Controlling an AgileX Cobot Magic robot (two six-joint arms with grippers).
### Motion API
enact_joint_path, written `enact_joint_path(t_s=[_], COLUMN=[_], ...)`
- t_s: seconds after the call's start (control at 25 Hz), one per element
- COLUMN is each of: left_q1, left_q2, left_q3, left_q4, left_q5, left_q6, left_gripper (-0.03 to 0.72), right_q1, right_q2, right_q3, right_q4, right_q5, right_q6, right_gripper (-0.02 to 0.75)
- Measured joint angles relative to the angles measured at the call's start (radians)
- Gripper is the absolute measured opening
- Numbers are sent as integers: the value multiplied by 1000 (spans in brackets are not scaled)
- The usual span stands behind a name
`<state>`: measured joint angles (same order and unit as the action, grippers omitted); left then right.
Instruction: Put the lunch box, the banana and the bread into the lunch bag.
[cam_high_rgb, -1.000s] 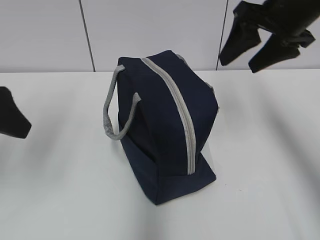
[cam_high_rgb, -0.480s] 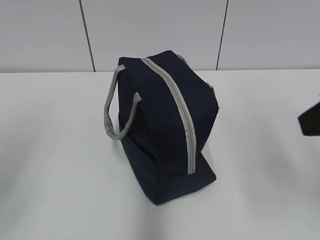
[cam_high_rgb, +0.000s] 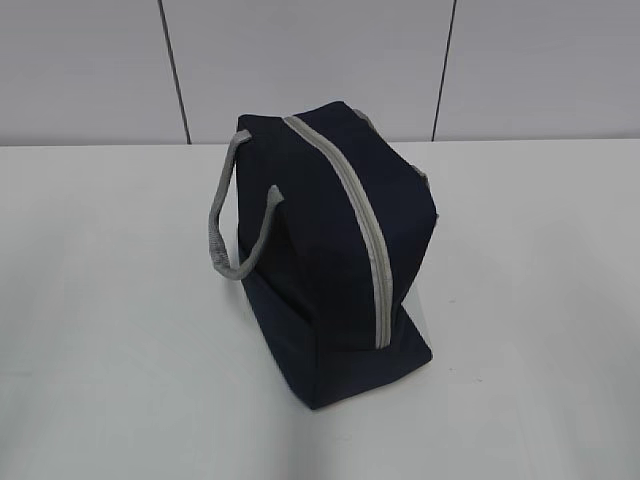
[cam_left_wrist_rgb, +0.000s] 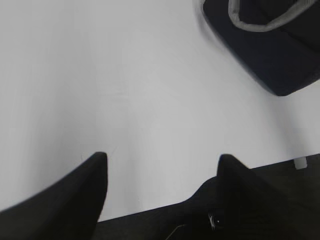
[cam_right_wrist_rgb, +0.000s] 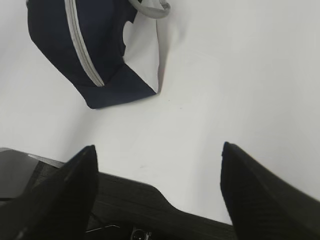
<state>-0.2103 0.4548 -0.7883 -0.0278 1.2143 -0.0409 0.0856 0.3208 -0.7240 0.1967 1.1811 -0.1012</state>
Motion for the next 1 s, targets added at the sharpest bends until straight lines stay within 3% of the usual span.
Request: enact_joint_path(t_s=[0.28, 0.44, 0.56, 1.0], left_q1=[-14, -15, -15, -15], left_q2=[-140, -204, -235, -261], left_q3=[15, 127, 212, 258], left_q4=[15, 19, 19, 38], left_q5=[35, 40, 35, -96], left_q6=[-1, -1, -1, -1], left_gripper=[466, 466, 466, 466], right_q1=[0, 0, 0, 0], right_q2=[-185, -230, -244, -252], right_q3=[82, 121, 160, 218], right_q4=[-148, -205, -217, -213], right_q5=[86, 90, 90, -24], right_q6=[8, 10, 10, 10], right_gripper=[563, 563, 563, 563])
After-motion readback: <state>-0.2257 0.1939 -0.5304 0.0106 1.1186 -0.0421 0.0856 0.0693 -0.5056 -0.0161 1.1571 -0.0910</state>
